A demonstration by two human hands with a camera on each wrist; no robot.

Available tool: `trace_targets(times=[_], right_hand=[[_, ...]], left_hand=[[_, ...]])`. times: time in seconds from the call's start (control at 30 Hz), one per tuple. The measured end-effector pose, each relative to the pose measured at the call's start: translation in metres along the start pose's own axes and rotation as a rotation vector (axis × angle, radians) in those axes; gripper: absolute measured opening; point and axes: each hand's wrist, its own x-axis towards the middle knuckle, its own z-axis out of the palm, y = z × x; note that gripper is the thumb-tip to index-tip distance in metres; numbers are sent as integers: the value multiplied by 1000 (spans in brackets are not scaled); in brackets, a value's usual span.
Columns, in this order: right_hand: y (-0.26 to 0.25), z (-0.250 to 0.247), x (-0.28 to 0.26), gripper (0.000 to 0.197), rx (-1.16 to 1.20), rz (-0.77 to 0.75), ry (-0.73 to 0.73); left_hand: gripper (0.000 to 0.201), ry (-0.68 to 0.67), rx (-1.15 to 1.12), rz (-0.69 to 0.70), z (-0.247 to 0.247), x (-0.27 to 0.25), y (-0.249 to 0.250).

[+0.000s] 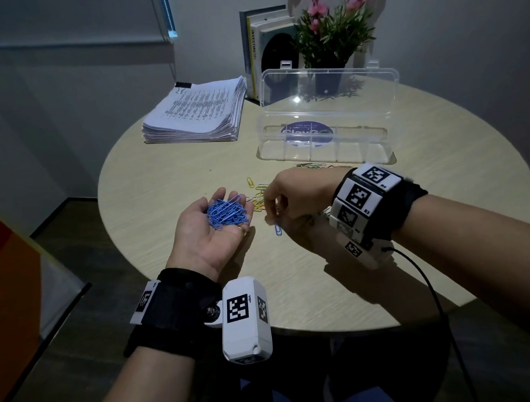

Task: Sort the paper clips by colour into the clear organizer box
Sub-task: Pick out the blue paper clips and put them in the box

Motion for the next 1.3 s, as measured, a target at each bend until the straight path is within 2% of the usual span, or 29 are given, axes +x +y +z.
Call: trace_targets(times=[0.1,0.3,0.37,0.43,0.53,0.6,0.77,0.9,1.3], right_hand=[[-2,3,-1,17,-10,-40,-80],[-3,2,5,12,-175,-24,-138],[0,-4,8,5,-88,13,-111],[6,-13,14,4,3,72,-9],[14,-25,26,22,9,122,131],[15,-26,37,28,6,140,155],[10,-21,56,22,-80,123,107],[5,-18,59,27,-157,93,43],[12,-17,49,28,-98,93,76]], left_hand=[[39,-4,3,-1,1,0,0],[39,-12,-12,-1,0,1,1],[40,-18,-7,-5,-1,2,2],[40,-16,-10,-10,-2,5,3],[40,-10,-17,-15,-2,7,4],[41,-10,-16,-19,0,8,4],[42,-2,-12,-26,2,10,5],[41,6,-22,-24,1,12,7],[40,6,-28,-14,-2,10,10]])
